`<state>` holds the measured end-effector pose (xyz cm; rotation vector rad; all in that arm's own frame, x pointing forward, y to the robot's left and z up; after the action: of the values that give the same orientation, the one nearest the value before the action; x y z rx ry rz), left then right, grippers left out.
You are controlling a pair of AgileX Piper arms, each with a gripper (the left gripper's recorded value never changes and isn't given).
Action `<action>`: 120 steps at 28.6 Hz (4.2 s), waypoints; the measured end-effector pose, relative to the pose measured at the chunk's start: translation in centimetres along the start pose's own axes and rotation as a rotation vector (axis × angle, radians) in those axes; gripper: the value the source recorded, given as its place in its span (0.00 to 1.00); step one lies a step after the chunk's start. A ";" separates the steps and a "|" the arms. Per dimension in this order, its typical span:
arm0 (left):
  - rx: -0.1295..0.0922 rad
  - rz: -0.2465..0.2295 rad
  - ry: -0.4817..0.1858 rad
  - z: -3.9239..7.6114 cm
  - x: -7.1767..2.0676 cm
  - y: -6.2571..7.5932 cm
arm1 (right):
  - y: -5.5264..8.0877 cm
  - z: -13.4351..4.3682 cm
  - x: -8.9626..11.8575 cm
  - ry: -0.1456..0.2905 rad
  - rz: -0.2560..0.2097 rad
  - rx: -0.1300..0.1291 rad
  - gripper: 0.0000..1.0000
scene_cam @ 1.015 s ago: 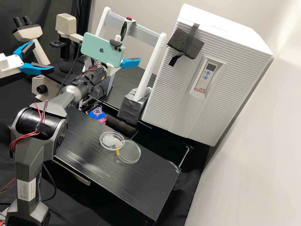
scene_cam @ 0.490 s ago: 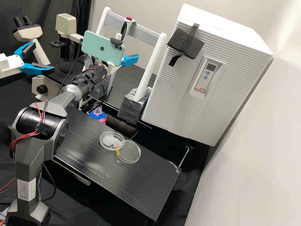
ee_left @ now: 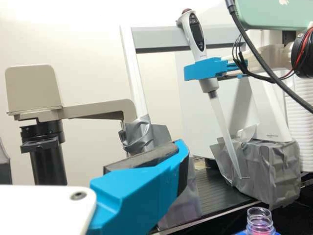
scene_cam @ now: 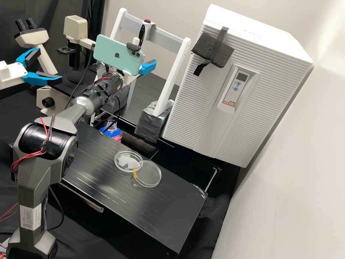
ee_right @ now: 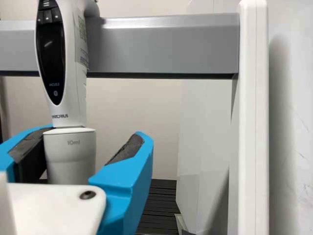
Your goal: Use the pipette
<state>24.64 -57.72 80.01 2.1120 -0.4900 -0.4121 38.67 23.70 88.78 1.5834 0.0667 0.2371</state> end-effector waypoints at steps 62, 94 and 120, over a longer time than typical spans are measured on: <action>-0.044 -0.022 0.029 -1.0 -0.32 -0.5 | 3.3 -2.2 -4.8 0.104 0.095 0.184 0.00; -0.093 -0.329 -0.113 3.6 0.71 -9.5 | -5.7 3.0 -8.9 0.027 0.138 0.103 0.00; -0.100 -0.350 -0.120 4.2 0.61 -9.8 | -3.7 3.1 -8.8 0.029 0.205 0.125 0.00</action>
<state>25.08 -55.90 69.51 2.0846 -0.1603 -0.7510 31.06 19.09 84.06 1.7124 -0.0602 0.4233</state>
